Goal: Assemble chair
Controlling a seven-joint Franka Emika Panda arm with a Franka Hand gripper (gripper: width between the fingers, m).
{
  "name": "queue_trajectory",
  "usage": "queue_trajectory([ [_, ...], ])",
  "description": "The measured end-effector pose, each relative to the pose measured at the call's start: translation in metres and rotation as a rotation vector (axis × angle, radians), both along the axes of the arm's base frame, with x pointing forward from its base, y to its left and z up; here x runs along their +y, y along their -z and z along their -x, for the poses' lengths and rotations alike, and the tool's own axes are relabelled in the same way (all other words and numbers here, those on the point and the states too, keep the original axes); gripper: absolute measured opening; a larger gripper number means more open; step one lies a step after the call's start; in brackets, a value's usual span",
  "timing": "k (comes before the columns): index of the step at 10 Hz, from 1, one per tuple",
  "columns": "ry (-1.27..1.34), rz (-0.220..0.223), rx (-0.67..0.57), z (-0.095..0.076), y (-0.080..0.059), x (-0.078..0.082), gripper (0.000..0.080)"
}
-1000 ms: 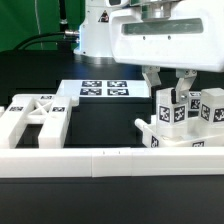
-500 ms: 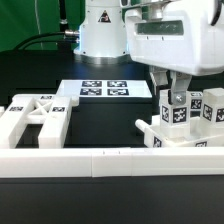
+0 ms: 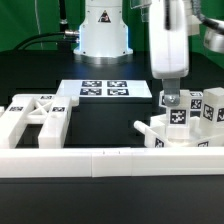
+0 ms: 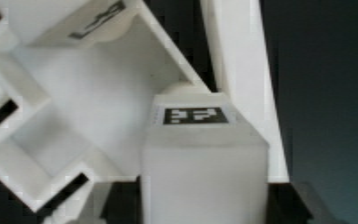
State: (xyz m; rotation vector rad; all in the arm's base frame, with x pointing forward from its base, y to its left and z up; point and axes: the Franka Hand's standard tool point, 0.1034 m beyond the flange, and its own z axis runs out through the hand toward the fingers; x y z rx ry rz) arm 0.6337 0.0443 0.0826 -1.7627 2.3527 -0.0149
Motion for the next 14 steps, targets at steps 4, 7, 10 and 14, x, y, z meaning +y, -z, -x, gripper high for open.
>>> queue_trajectory([
  [4,0.209,-0.055,0.02,-0.0002,0.0006,0.0002,0.0294],
  [7,0.11,-0.045,0.022,-0.0009,0.0001,0.0004,0.061],
  [10,-0.153,0.002,-0.01,-0.0019,-0.0007,0.0012,0.0647],
  [14,-0.535,0.054,-0.013,-0.0045,-0.0031,0.0,0.0648],
])
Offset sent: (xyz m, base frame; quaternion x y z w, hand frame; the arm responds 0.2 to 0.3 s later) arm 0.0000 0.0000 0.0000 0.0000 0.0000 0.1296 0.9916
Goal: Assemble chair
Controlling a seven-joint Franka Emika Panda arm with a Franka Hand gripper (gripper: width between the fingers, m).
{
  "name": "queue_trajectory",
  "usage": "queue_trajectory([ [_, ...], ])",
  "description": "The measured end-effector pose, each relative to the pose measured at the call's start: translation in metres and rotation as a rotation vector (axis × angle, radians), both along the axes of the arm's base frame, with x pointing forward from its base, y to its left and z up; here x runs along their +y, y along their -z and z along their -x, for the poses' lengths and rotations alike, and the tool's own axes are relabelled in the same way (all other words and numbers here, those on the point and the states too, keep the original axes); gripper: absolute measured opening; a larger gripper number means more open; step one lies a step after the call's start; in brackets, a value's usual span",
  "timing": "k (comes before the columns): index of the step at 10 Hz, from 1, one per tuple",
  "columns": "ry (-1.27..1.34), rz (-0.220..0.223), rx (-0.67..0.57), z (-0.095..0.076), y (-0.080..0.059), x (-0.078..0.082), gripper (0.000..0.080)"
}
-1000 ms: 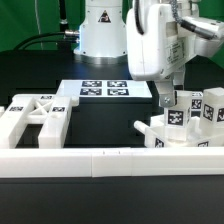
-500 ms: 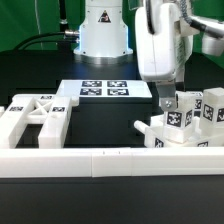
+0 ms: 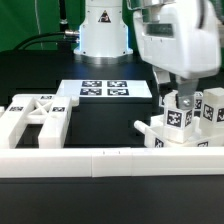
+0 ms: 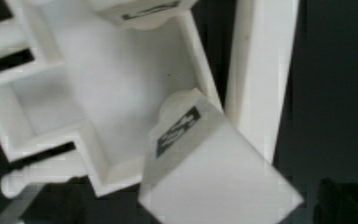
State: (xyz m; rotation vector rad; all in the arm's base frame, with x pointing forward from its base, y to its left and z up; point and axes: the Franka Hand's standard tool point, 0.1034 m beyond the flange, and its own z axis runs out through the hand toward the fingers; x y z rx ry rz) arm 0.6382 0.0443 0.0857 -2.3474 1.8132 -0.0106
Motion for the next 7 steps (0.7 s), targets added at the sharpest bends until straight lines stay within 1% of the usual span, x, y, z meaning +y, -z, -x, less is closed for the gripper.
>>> queue_trajectory([
  [2,-0.233,0.032,-0.008,-0.0031,0.0002,-0.0034,0.0648],
  [3,-0.308,0.036,-0.009,-0.0048,0.0019,-0.0051,0.0648],
  [5,-0.49,0.064,-0.009,-0.0065,0.0027,-0.005,0.0648],
  [7,-0.561,0.093,-0.004,-0.0055,0.0032,0.0039,0.0648],
])
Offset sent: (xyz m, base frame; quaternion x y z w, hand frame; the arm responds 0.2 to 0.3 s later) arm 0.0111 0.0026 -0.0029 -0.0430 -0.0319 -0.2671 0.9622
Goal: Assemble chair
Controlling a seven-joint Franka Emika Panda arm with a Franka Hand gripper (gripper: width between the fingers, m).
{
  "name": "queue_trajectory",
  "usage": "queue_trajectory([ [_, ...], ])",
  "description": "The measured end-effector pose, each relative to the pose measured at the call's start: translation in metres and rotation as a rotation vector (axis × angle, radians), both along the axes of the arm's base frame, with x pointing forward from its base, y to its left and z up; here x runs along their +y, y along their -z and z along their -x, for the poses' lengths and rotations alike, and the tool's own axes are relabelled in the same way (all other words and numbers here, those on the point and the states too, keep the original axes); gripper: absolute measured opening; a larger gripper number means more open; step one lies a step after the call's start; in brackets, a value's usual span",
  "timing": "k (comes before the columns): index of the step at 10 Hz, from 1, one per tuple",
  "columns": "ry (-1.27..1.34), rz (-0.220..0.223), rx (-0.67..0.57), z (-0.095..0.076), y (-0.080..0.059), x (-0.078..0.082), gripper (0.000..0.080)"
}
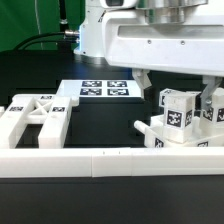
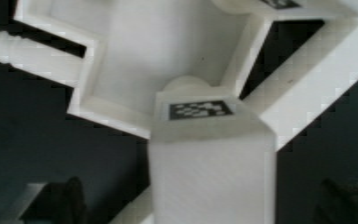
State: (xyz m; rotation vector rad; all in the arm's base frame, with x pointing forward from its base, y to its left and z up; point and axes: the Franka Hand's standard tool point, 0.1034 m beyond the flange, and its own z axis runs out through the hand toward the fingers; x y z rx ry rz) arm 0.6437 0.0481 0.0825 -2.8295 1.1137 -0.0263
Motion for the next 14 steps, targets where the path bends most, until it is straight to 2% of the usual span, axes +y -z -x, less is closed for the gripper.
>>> queue_trajectory([
  [1,0.032,-0.003,0.004,0.0,0.0,0.004,0.0648],
  [3,0.042,-0.005,0.005,0.001,0.0,0.008,0.0377],
  [4,0.043,-0.004,0.003,0.001,0.0,0.008,0.0377],
  [5,0.044,-0.004,0.003,0.001,0.0,0.007,0.0286],
  [8,0.108,-0.008,0.008,0.0,0.0,0.008,0.0286],
  [10,0.409,-0.038,0.037,0.006,0.001,0.016,0.0286],
  [12,0.666,-0.073,0.013,0.004,0.002,0.022,0.0287],
  [14,0.832,-0.09,0.032,0.004,0.003,0.03,0.0287],
])
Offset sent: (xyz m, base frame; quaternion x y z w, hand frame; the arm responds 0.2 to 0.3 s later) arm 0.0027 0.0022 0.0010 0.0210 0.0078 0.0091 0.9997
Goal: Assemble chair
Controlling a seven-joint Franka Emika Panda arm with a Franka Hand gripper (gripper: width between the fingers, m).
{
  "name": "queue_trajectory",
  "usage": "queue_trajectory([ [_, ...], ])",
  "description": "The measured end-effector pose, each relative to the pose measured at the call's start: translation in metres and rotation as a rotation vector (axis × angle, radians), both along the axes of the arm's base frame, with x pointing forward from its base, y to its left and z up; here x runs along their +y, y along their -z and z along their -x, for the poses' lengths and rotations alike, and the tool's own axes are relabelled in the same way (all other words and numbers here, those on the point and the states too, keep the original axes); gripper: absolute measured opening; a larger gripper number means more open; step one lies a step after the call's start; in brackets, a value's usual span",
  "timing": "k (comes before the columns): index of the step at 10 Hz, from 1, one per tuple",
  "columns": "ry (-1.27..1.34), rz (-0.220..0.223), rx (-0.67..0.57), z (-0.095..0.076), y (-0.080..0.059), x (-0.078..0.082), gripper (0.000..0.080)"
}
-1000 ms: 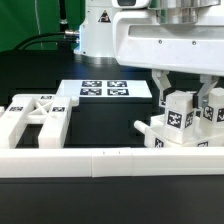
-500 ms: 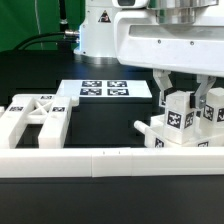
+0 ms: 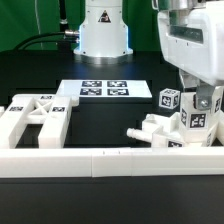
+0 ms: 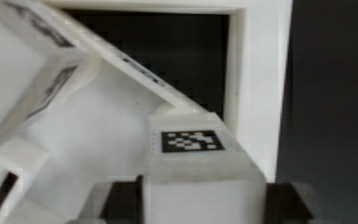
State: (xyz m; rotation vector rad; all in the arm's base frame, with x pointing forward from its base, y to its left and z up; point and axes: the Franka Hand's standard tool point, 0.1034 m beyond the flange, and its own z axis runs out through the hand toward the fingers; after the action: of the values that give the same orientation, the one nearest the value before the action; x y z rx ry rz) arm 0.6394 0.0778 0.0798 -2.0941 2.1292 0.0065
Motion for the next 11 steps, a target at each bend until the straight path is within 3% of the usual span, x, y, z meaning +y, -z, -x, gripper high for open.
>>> queue_trajectory([
  [5,0.293,-0.049,0.035,0.0002,0.0002,0.0036,0.0287],
  [7,0.231,-0.042,0.031,0.0006,0.0009,0.0033,0.0522],
  [8,0.174,-0.039,0.031,0.0,-0.0002,0.0028,0.0522],
  [9,0.09,-0.031,0.02,-0.0009,-0.001,0.0025,0.0624],
  [11,-0.023,-0.019,0.008,-0.0003,0.0001,0.0025,0.0648],
])
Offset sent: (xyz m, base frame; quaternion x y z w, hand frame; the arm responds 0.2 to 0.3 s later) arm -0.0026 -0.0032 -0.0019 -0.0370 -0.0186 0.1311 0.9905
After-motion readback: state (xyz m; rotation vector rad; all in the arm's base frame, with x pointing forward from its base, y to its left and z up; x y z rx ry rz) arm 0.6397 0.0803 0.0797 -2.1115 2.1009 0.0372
